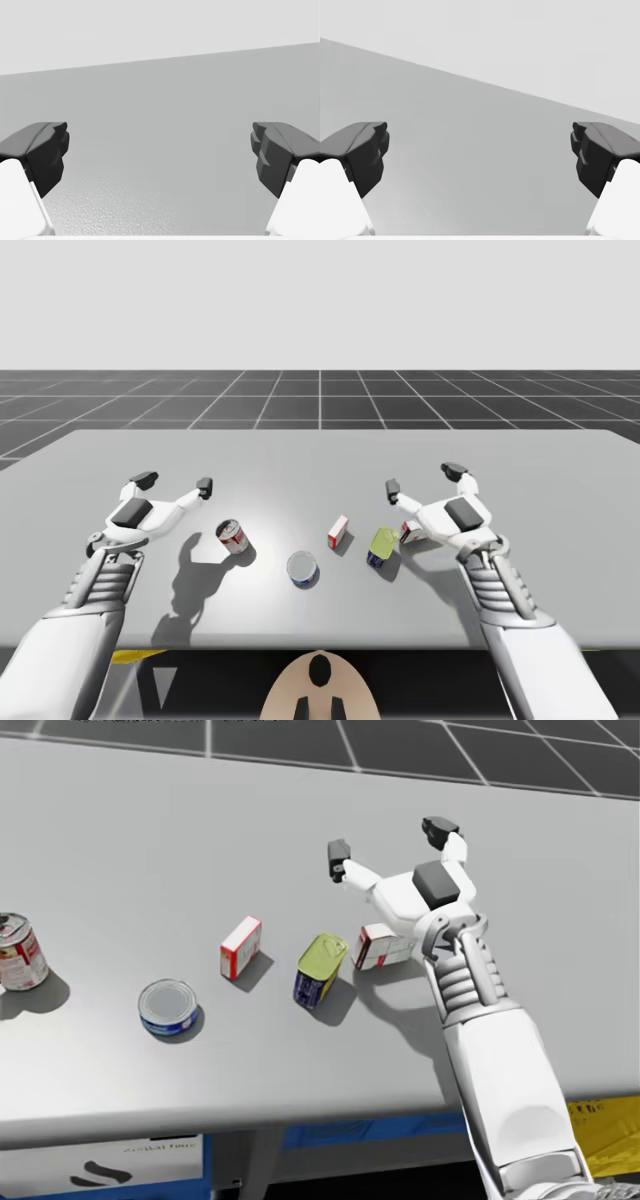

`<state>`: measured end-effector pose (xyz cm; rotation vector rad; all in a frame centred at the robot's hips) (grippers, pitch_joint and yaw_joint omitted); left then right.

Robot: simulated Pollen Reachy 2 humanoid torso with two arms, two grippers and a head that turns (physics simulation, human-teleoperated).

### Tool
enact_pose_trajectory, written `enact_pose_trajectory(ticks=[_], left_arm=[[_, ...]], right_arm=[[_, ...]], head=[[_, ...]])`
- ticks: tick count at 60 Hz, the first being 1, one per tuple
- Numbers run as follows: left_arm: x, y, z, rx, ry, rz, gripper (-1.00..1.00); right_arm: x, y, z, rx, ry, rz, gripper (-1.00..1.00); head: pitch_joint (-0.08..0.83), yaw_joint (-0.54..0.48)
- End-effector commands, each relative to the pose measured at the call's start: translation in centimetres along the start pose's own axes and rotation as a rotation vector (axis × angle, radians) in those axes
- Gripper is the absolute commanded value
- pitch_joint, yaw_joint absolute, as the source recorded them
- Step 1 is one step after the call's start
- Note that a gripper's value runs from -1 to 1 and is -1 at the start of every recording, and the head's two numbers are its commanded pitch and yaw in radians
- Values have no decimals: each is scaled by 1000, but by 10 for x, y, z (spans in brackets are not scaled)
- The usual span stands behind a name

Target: Lift the meat can off the table.

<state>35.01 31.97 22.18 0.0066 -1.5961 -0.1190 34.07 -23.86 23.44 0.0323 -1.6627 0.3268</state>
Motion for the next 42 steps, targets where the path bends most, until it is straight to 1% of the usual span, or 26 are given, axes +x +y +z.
enact_pose_trajectory(ticks=[1,3,7,11,13,15,17,19,21,28,32,39,42], left_arm=[[-1,-1,0,2,1,-3,-1000],[-1,-2,0,1,3,-6,-1000],[-2,-2,0,-1,5,-9,-1000],[-2,-3,0,-1,6,-10,-1000],[-3,-3,0,-1,8,-10,-1000],[-3,-3,0,0,8,-10,-1000],[-3,-3,0,0,10,-11,-1000],[-3,-3,0,0,10,-11,-1000],[-4,-4,0,1,11,-12,-1000],[-5,-4,-1,1,15,-14,-1000],[-5,-4,-1,1,16,-14,-1000],[-6,-5,-1,1,18,-16,-1000],[-6,-5,-1,1,18,-18,-1000]], right_arm=[[11,6,22,92,30,-16,-1000],[13,7,29,115,31,-28,-1000],[16,9,44,151,34,-33,-1000],[16,12,59,187,41,-51,-1000],[15,14,69,210,47,-78,-1000],[15,16,74,221,48,-87,-1000],[14,19,82,227,48,-112,-1000],[12,20,86,241,52,-112,-1000],[10,23,94,255,61,-121,-1000],[-3,31,109,284,69,-120,-1000],[-8,33,113,284,68,-130,-1000],[-28,40,121,296,89,-155,-1000],[-34,42,122,307,95,-154,-1000]], head=[[692,-233],[693,-232],[694,-232],[696,-233],[695,-233],[696,-233],[696,-233],[696,-233],[695,-233],[698,-232],[699,-233],[702,-232],[703,-232]])
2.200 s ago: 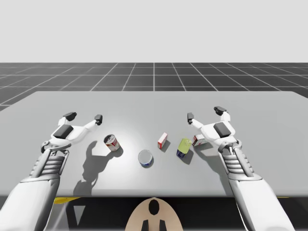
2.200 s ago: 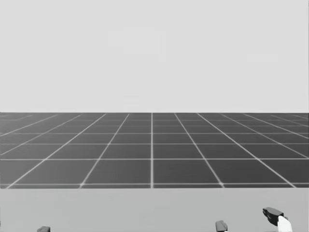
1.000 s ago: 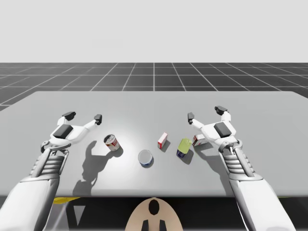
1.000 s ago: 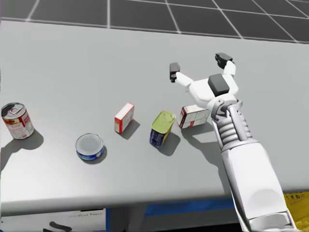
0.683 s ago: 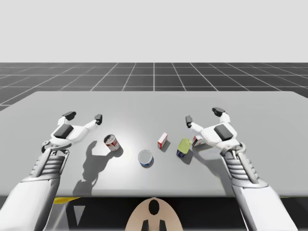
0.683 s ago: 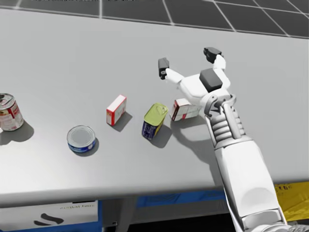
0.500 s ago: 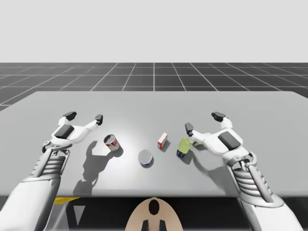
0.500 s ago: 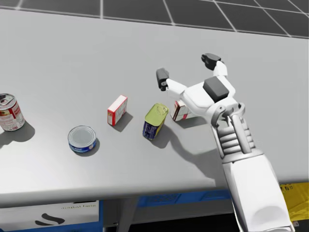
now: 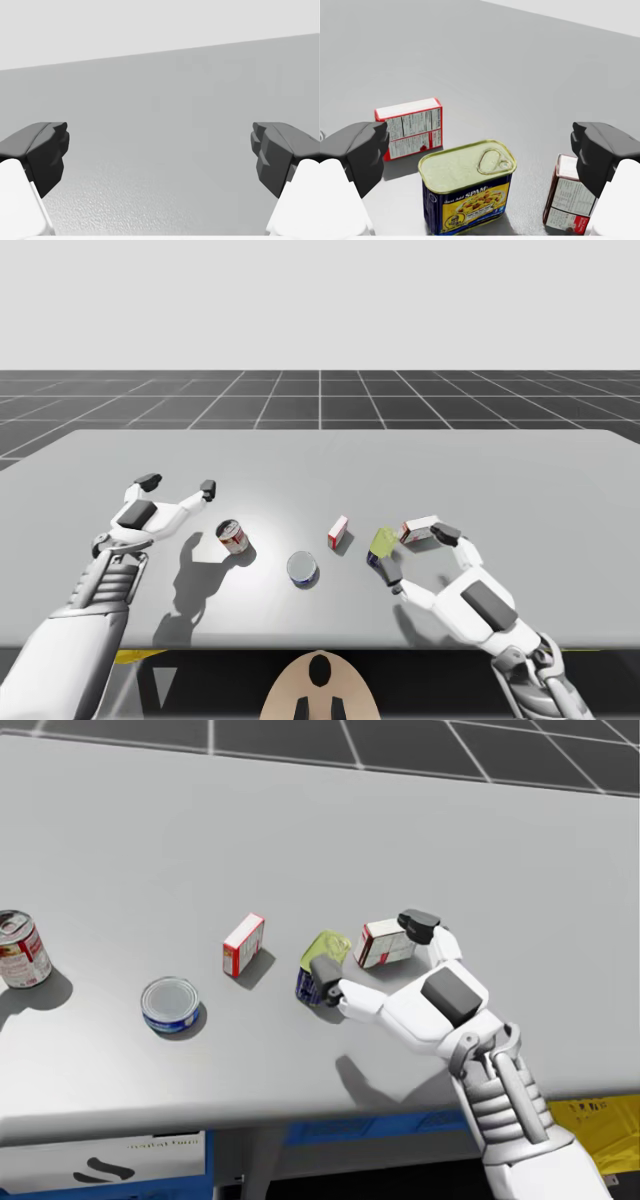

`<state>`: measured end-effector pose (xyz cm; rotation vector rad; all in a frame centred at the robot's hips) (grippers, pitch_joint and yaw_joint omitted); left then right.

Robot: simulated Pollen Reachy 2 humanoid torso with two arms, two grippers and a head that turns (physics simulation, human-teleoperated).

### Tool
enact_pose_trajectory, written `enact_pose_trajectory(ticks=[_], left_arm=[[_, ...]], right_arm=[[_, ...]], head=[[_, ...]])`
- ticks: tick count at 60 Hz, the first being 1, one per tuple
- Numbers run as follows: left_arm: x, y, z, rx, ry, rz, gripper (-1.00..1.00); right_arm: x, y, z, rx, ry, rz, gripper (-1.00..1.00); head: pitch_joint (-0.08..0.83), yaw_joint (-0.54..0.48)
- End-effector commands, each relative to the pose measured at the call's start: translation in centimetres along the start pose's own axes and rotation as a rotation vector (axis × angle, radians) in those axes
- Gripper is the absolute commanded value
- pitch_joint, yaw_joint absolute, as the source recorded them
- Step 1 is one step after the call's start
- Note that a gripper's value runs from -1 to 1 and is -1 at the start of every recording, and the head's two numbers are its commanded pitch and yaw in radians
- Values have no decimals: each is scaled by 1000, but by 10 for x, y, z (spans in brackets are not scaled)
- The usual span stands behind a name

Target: Lift the meat can off the table.

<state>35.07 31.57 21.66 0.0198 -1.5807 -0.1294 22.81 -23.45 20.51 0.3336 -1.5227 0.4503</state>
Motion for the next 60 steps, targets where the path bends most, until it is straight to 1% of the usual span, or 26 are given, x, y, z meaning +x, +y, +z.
enact_pose_trajectory(ticks=[1,10,17,36,46,54,60], left_arm=[[-1,-1,-1,0,3,-4,-1000],[-2,-1,-1,1,5,-5,-1000],[-2,-1,-1,1,5,-6,-1000],[-2,-1,-1,6,2,-6,-1000],[-1,-1,-1,9,0,-6,-1000],[-1,-1,-1,11,-1,-7,-1000],[-1,-1,-1,11,-2,-9,-1000]], right_arm=[[-24,9,8,30,20,-20,-1000],[-39,13,3,55,42,-25,-1000],[-49,15,-3,67,68,-44,-1000],[-67,8,-28,71,149,-97,-1000],[-71,3,-40,57,168,-88,-1000],[-68,2,-54,64,179,-60,-1000],[-68,2,-61,70,188,-52,-1000]], head=[[704,-233],[705,-235],[707,-234],[707,-227],[703,-225],[701,-224],[702,-222]])
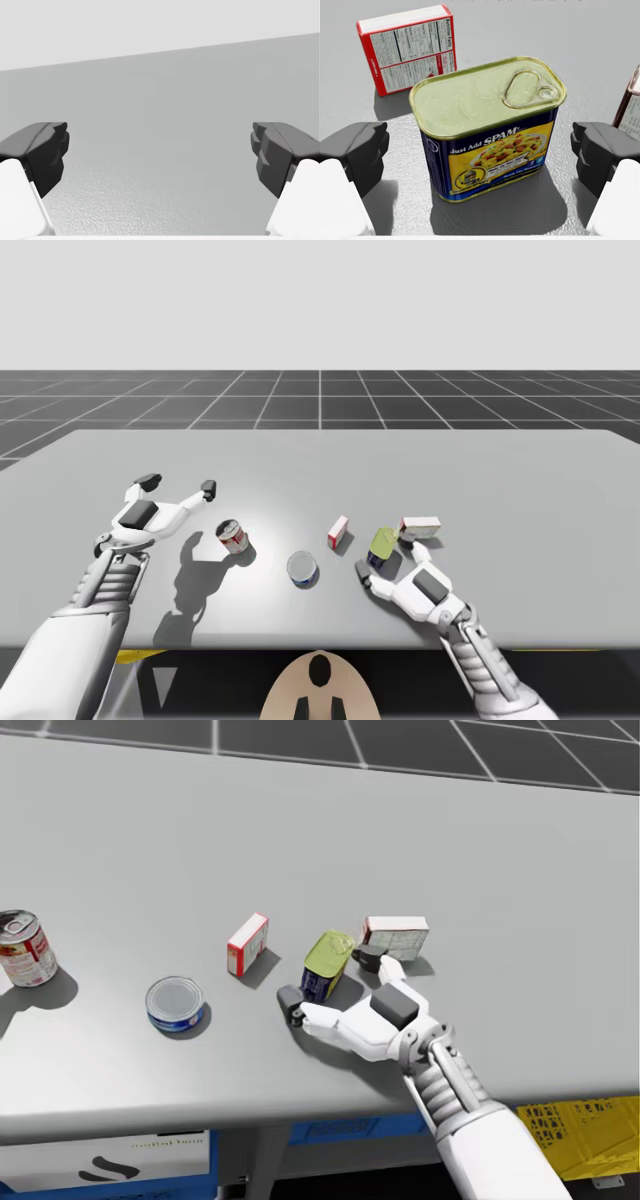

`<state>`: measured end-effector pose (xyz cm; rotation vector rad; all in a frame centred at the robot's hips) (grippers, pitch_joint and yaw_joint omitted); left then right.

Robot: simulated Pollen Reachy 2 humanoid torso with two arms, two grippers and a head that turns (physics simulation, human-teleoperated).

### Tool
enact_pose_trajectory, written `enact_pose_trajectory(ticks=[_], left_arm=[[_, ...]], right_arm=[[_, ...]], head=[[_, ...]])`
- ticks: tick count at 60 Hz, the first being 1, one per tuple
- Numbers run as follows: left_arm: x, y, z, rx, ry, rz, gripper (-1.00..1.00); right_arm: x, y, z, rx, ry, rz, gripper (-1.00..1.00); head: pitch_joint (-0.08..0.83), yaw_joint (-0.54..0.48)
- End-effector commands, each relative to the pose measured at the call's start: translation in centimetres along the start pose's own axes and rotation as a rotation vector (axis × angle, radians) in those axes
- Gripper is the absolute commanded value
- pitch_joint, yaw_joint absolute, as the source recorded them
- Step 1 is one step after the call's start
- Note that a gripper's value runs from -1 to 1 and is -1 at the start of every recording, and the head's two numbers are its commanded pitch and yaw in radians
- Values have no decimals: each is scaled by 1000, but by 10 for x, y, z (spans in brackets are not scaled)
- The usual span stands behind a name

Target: Lift the meat can off the table.

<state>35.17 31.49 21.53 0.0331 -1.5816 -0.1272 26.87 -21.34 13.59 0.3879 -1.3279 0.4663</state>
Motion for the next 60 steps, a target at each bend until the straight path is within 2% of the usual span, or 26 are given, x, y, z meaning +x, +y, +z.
enact_pose_trajectory(ticks=[1,8,16,22,25,27,28,29,30,32,41,60], left_arm=[[0,0,0,2,-2,-2,-1000],[0,0,0,1,-6,-9,-1000],[1,0,0,1,-10,-10,-1000],[1,0,0,0,-10,-11,-1000],[1,0,0,-1,-10,-13,-1000],[1,-1,0,-1,-10,-13,-1000],[0,-1,0,-1,-10,-14,-1000],[0,-1,0,-1,-10,-14,-1000],[0,-1,0,-1,-10,-15,-1000],[0,-1,0,-1,-9,-16,-1000],[0,-2,0,0,-7,-21,-1000],[-2,-4,0,2,-4,-28,-1000]], right_arm=[[2,-3,-14,1,20,16,-1000],[4,-3,-20,5,34,26,-1000],[6,-1,-28,-12,28,72,-1000],[5,1,-28,3,43,70,-1000],[4,1,-26,21,51,99,-990],[3,2,-24,-14,29,123,-645],[1,2,-23,-34,15,121,303],[2,2,-22,-33,27,119,864],[2,2,-22,-30,26,116,944],[2,1,-21,-27,30,107,1000],[0,1,-19,-27,33,95,1000],[-3,1,-17,-28,29,90,1000]], head=[[702,-221],[701,-221],[697,-220],[696,-220],[695,-219],[694,-219],[693,-218],[692,-218],[691,-218],[686,-218],[635,-212],[389,-211]])
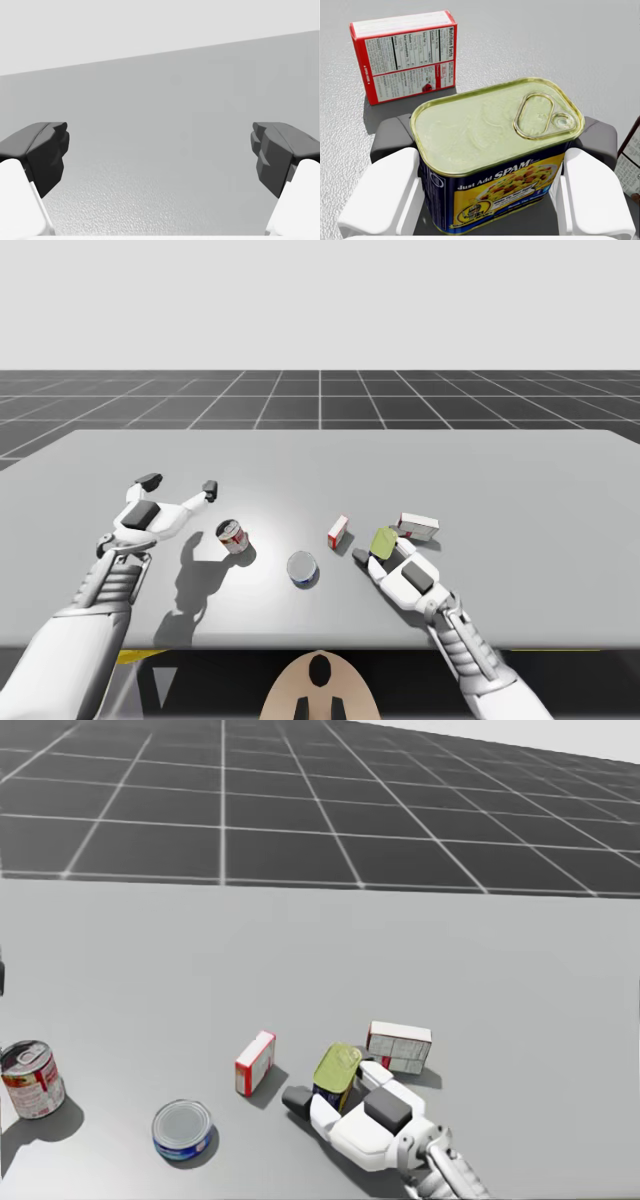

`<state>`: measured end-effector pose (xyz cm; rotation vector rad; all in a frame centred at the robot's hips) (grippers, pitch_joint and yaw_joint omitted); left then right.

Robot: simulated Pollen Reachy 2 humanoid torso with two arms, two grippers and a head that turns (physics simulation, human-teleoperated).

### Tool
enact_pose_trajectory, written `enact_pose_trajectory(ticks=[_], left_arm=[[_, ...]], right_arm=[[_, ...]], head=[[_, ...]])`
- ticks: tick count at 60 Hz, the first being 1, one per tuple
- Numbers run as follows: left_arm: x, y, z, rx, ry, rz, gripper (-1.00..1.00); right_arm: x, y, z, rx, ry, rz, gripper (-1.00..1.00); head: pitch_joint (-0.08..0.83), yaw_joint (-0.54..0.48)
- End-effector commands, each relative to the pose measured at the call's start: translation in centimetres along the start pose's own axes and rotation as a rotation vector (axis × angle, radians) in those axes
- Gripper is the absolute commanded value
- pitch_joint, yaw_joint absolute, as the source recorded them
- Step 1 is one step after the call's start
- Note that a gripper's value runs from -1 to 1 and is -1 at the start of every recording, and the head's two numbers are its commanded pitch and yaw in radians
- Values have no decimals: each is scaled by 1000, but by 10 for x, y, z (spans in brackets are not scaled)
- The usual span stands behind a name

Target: Lift the meat can off the table.

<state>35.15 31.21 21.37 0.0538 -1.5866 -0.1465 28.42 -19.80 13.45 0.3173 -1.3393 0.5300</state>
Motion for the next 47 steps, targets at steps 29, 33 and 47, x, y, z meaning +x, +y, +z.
enact_pose_trajectory(ticks=[29,33,47], left_arm=[[-1,0,0,5,5,-6,-1000],[-1,0,0,5,6,-6,-1000],[-1,0,0,8,6,-5,-1000]], right_arm=[[81,1,35,-54,-181,71,1000],[112,-1,45,-68,-245,101,1000],[197,-2,71,-119,-448,195,1000]], head=[[326,-227],[323,-227],[310,-228]])
